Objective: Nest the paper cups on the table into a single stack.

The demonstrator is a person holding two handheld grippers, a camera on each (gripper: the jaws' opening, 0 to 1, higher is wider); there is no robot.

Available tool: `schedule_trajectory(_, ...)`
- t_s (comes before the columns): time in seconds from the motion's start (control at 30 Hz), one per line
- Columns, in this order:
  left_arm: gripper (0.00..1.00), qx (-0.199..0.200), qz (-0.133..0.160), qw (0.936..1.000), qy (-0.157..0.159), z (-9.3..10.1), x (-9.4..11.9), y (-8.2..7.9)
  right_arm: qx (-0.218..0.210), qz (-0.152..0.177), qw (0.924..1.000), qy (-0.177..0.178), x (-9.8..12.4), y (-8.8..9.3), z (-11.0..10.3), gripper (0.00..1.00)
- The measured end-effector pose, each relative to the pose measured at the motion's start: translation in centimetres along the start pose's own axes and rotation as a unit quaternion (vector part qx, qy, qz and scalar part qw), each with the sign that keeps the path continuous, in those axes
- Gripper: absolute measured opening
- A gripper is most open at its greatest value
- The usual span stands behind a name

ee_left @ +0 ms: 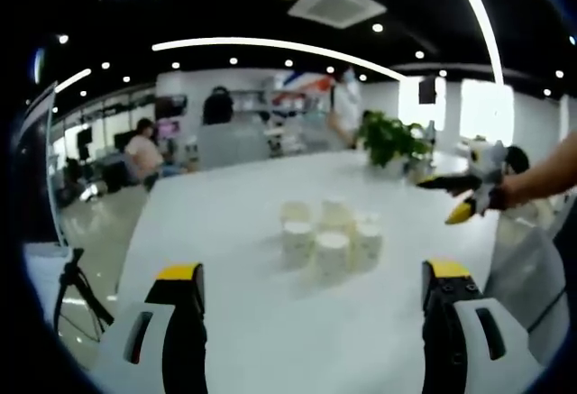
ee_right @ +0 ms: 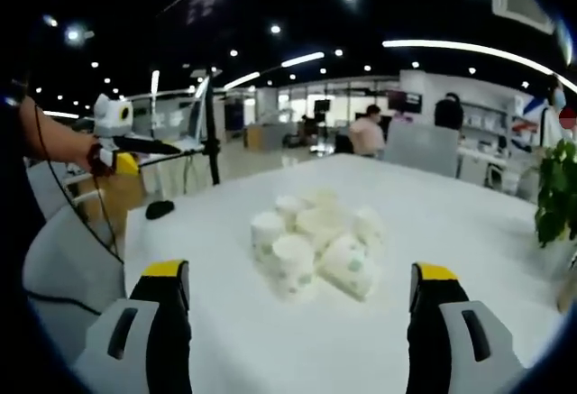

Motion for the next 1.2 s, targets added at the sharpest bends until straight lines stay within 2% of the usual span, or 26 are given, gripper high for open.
schedule_trajectory(0.37,0.98,-0.001,0.005,1.0000,-0.003,-0.1,0.1,0.1,0.012,0.005,0.9997,-0.022,-2.0,0.0,-0.8,0.95)
schedule_trajectory(0.5,0.98,0.001,0.005,1.0000,-0.003,0.3,0.1,0.5,0.013,0.024,0.9995,-0.015,-2.8,-0.6,-0.4,0.94)
schedule_trajectory(0.73,0.98,0.003,0.000,1.0000,-0.003,0.5,0.2,0.9,0.008,0.032,0.9994,-0.006,-4.7,-1.0,0.0,0.90)
schedule_trajectory(1.0,0.98,0.001,-0.003,1.0000,-0.005,0.3,0.7,1.2,-0.022,0.043,0.9986,0.020,-6.5,0.2,0.5,0.83)
schedule_trajectory(1.07,0.98,0.003,-0.005,0.9999,-0.009,0.1,1.0,1.4,-0.019,0.051,0.9982,0.025,-6.9,0.5,0.4,0.82)
schedule_trajectory(1.2,0.98,0.007,-0.008,0.9999,-0.013,-0.1,1.2,1.7,-0.010,0.041,0.9990,0.017,-7.7,1.6,-0.3,0.76)
Point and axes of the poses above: the point that each gripper's makers call its tool centre point, and the gripper's own axes: x roughly backward along the fingers, z roughly to its right, y roughly out of its underside, the point moved 1 cm from there along x, roughly backward along the fingers, and after that the axes turned 8 degrees about z, right-handed, at the moved point
